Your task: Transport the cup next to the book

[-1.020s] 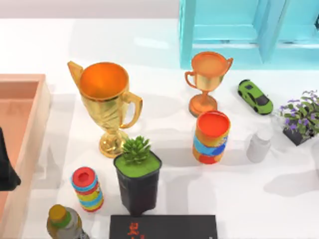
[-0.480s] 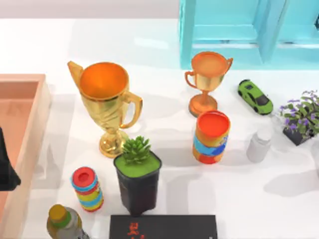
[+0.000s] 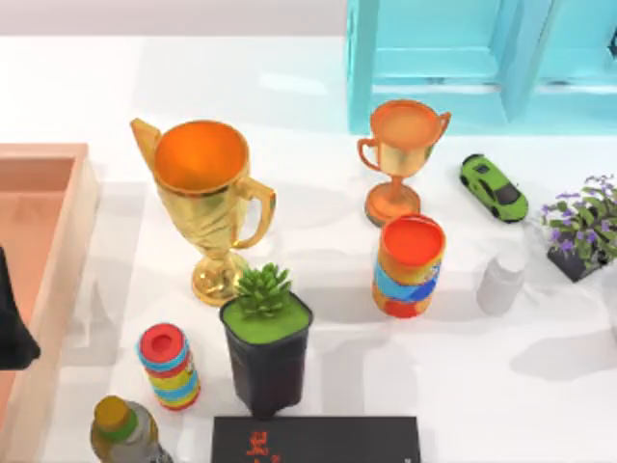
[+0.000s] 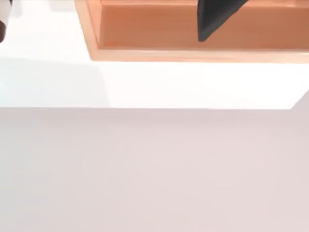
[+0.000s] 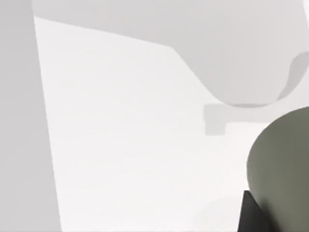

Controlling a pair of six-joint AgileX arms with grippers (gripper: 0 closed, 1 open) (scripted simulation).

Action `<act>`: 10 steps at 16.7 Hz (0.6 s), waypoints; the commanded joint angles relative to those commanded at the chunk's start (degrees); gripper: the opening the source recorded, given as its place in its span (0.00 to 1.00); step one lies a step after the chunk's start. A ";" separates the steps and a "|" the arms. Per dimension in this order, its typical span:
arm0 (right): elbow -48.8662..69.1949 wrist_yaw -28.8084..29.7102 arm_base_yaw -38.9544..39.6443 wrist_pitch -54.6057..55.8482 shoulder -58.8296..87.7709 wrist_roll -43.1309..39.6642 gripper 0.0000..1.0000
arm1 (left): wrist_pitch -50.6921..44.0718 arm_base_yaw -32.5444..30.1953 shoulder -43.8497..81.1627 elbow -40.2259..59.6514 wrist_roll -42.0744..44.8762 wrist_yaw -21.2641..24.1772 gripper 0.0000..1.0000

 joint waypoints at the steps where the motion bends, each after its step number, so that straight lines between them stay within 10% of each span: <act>1: -0.09 -0.15 0.17 -0.19 0.05 0.50 0.00 | 0.00 0.00 0.00 0.00 0.00 0.00 1.00; 10: -3.95 -6.72 12.84 -8.48 1.89 29.85 0.00 | 0.00 0.00 0.00 0.00 0.00 0.00 1.00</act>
